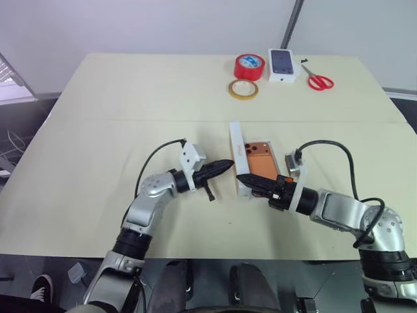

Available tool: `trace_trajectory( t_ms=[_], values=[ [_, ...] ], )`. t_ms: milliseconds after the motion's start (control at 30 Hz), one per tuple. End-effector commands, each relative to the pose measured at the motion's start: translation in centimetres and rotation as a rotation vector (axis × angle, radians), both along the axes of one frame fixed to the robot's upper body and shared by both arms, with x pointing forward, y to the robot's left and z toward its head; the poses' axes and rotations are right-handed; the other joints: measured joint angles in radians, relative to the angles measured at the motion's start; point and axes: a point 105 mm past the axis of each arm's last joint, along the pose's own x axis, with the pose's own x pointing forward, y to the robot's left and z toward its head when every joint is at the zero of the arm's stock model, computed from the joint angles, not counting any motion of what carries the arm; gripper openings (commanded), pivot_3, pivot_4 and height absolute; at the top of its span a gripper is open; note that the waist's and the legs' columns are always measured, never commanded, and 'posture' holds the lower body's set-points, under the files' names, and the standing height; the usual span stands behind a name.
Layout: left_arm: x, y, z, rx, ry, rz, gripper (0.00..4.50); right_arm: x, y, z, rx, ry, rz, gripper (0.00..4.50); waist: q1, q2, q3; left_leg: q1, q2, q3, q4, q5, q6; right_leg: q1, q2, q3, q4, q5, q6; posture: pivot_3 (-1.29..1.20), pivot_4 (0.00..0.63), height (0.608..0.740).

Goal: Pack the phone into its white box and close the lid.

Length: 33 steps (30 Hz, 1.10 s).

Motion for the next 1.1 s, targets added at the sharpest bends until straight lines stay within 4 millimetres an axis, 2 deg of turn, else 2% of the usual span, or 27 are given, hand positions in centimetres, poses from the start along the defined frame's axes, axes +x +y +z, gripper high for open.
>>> trace_trajectory(
  t_ms=[33,67,233,367,433,533,633,733,833,933,1000,1100],
  values=[
    [0.2,-0.9,0.7,-0.012,-0.038,-0.022,0.00,0.4,-1.2,1.2,-0.048,-0.048,-0.030,4.04,0.000,0.000,0.000,0.000,0.000,0.000,0.000,0.000,0.000,0.000,0.000,0.000,0.000,0.000,0.000,0.00,0.150,0.728],
    [0.2,-1.1,0.7,-0.016,-0.036,-0.031,0.00,0.3,-1.7,1.6,-0.065,-0.069,-0.023,4.04,0.000,0.000,0.000,-0.001,0.000,0.000,0.001,0.000,0.000,-0.001,0.000,0.000,0.000,0.000,0.000,0.00,0.150,0.728],
    [-0.5,-3.1,0.1,-0.020,-0.013,-0.104,0.00,0.2,-6.5,3.4,-0.223,-0.154,-0.033,4.04,0.013,0.000,0.000,-0.005,0.000,0.000,0.003,0.000,0.001,-0.004,0.001,-0.001,0.001,0.000,0.000,0.00,0.150,0.728],
    [-0.9,-5.2,-0.3,-0.025,-0.001,-0.150,0.00,1.1,-10.0,3.9,-0.437,-0.251,-0.069,4.04,0.022,0.000,0.000,-0.005,0.000,0.000,0.005,-0.001,0.002,-0.003,0.001,0.000,0.001,0.000,0.000,0.00,0.150,0.728],
    [-0.8,-5.6,-0.2,-0.029,-0.001,-0.157,0.00,1.9,-10.8,3.7,-0.528,-0.303,-0.086,4.04,0.022,0.000,0.000,-0.005,0.000,0.000,0.005,-0.001,0.002,-0.003,0.001,0.000,0.001,0.000,0.000,0.00,0.150,0.728],
    [-0.6,-5.8,0.2,-0.038,-0.011,-0.155,0.00,2.5,-10.9,3.2,-0.640,-0.379,-0.066,4.04,0.021,0.000,0.000,-0.005,0.000,0.000,0.005,-0.001,0.002,-0.004,0.002,0.000,0.001,0.000,0.000,0.00,0.150,0.728],
    [-0.2,-5.3,0.7,-0.032,-0.017,-0.152,0.00,4.6,-10.6,3.5,-0.710,-0.501,-0.145,4.04,0.017,0.001,0.000,-0.005,0.000,0.000,0.005,-0.001,0.002,-0.004,0.002,0.000,0.001,0.000,0.001,0.00,0.150,0.728],
    [0.2,-4.3,1.2,-0.023,-0.030,-0.134,0.00,6.2,-11.0,3.4,-0.828,-0.597,-0.203,3.18,0.020,0.001,0.000,-0.005,0.001,0.000,0.005,-0.001,0.002,-0.005,0.004,0.000,0.003,0.000,0.001,0.00,0.150,0.728],
    [0.5,-3.2,1.5,-0.011,-0.024,-0.106,0.00,6.9,-10.8,3.2,-0.868,-0.659,-0.210,1.66,0.022,0.001,0.000,-0.005,0.001,0.000,0.005,-0.001,0.001,-0.005,0.005,0.000,0.003,0.000,0.001,0.00,0.150,0.728],
    [1.1,-1.2,0.3,0.080,0.049,-0.060,0.00,7.0,-10.2,2.7,-0.933,-0.724,-0.169,0.09,0.021,0.001,0.000,-0.006,0.001,0.000,0.005,-0.001,0.001,-0.005,0.005,0.000,0.003,0.000,0.001,0.00,0.150,0.728],
    [1.5,0.1,-1.2,0.186,0.072,-0.020,0.00,6.7,-9.7,1.9,-0.971,-0.750,-0.105,0.03,0.020,0.001,0.000,-0.005,0.000,0.000,0.006,-0.001,0.001,-0.005,0.005,-0.001,0.003,0.001,0.001,0.00,0.150,0.728],
    [2.0,1.0,-2.6,0.290,0.070,0.021,0.00,6.5,-8.7,1.1,-0.962,-0.774,-0.056,0.03,0.021,0.001,0.000,-0.005,0.001,0.000,0.006,-0.001,0.001,-0.005,0.006,-0.001,0.004,0.001,0.001,0.00,0.150,0.728]
  ],
)
